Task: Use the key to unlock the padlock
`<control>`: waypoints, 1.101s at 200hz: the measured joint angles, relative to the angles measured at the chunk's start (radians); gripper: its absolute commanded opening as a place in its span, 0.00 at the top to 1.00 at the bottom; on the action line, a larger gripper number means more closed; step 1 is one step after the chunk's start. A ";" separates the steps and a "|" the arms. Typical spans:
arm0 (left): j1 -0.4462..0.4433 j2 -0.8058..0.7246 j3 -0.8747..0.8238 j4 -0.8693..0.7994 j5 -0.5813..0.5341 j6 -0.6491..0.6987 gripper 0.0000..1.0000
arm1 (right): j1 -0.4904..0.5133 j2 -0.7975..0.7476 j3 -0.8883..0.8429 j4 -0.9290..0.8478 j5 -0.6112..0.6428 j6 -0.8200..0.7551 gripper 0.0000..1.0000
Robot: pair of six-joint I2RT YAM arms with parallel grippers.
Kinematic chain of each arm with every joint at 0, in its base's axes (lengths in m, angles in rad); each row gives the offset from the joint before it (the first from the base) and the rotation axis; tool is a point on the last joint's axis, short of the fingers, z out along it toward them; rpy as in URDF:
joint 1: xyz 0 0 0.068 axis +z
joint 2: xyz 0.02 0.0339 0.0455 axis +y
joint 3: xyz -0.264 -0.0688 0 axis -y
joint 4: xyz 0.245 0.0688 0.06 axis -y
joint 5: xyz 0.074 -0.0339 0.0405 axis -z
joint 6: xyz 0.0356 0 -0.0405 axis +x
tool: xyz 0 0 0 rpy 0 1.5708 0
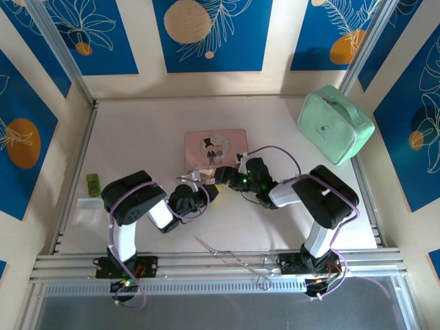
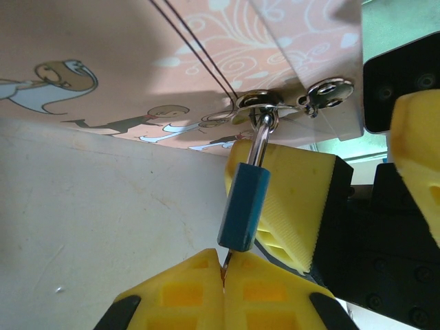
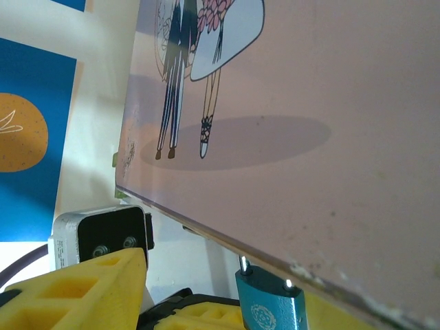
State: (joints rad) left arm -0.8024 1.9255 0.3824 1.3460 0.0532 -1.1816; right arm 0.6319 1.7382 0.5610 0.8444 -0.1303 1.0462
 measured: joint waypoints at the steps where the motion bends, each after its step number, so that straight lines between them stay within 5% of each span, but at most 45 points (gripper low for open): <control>1: 0.000 0.000 0.000 0.000 0.000 0.000 1.00 | 0.000 0.000 0.000 0.000 0.000 0.000 0.43; 86: 0.000 -0.036 0.000 -0.019 0.023 -0.018 1.00 | 0.008 -0.041 -0.047 0.002 0.015 0.036 0.34; 144: 0.005 -0.047 0.000 -0.039 0.027 -0.019 1.00 | 0.003 -0.033 -0.026 -0.021 0.004 0.035 0.43; 220: 0.022 -0.047 0.000 -0.029 0.025 -0.026 1.00 | -0.019 0.046 -0.005 0.097 -0.043 0.040 0.41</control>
State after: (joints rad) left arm -0.7807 1.8782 0.3824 1.3170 0.0784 -1.2076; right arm 0.6128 1.7840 0.5560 0.9409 -0.1734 1.0863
